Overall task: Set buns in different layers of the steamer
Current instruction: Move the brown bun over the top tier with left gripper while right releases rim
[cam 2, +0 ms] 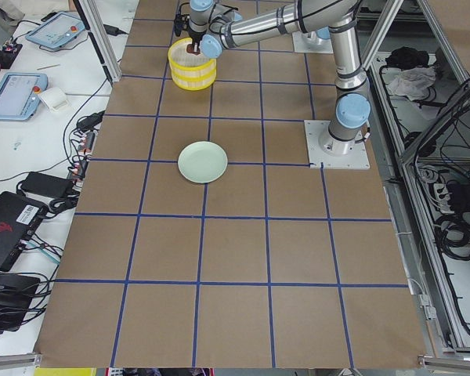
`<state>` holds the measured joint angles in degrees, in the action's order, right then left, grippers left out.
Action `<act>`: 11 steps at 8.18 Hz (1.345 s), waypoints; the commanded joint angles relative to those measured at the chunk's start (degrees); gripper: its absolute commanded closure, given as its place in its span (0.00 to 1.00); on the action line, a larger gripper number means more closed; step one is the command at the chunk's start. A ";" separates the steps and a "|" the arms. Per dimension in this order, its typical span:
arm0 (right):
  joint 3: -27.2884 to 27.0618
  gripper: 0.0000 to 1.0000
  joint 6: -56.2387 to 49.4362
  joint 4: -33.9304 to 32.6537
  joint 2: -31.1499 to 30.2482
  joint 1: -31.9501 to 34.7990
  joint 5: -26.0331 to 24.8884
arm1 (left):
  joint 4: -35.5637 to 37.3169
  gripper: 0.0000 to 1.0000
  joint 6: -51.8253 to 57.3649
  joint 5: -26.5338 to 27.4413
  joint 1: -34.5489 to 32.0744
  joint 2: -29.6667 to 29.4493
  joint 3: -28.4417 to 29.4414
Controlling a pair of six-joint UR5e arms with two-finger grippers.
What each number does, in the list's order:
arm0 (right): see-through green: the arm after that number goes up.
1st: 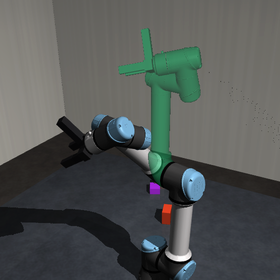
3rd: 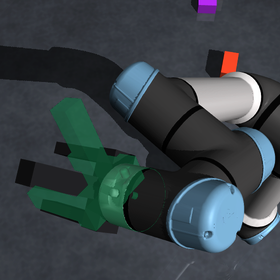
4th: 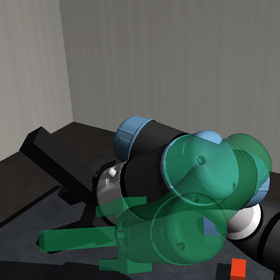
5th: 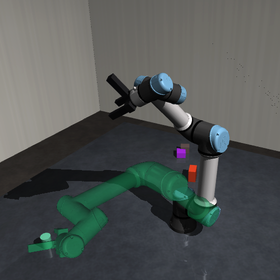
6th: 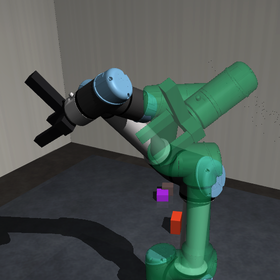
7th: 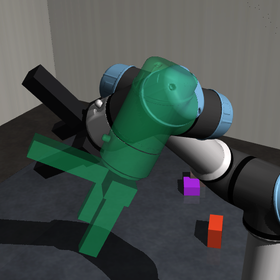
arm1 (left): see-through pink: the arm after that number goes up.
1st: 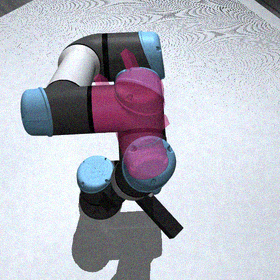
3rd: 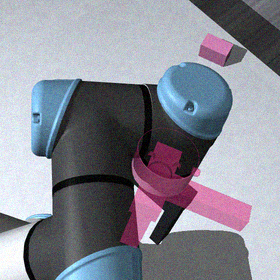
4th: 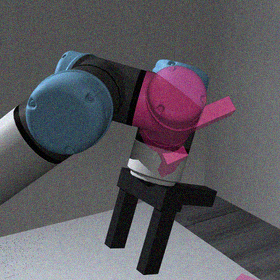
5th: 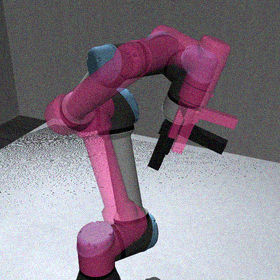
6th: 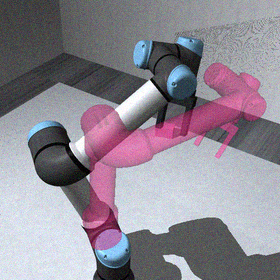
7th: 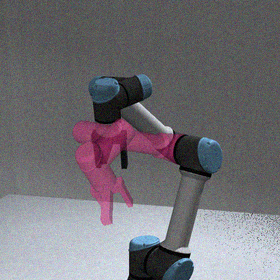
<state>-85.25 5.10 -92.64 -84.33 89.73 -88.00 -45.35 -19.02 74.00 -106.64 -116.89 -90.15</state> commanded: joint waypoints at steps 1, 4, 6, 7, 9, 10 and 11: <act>-0.01 0.00 0.00 0.00 0.04 0.00 0.02 | 0.35 0.00 -1.45 0.10 -0.14 -0.26 0.50; -0.01 0.00 0.09 0.00 0.13 0.00 0.20 | 0.18 0.00 -4.09 0.01 -0.14 0.00 2.34; -0.01 0.00 0.09 0.00 0.13 0.00 0.20 | -0.17 0.00 -4.54 0.18 -0.06 0.96 2.52; -0.01 0.00 0.17 0.00 0.04 0.00 0.20 | -1.57 0.00 -3.84 0.88 0.20 2.10 2.61; -0.01 0.00 0.17 0.00 0.04 0.09 0.20 | -11.54 0.00 3.84 9.54 3.61 6.21 2.52; -0.01 0.00 0.17 0.00 0.04 0.09 0.11 | -19.34 0.00 9.47 10.11 6.68 9.55 2.52; -0.09 0.00 0.17 0.00 0.04 0.09 0.11 | -26.91 0.00 12.23 10.81 9.06 12.71 2.35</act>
<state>-85.28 5.27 -92.64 -84.28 89.80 -87.84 -59.33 -13.79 82.35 -102.05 -109.63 -87.62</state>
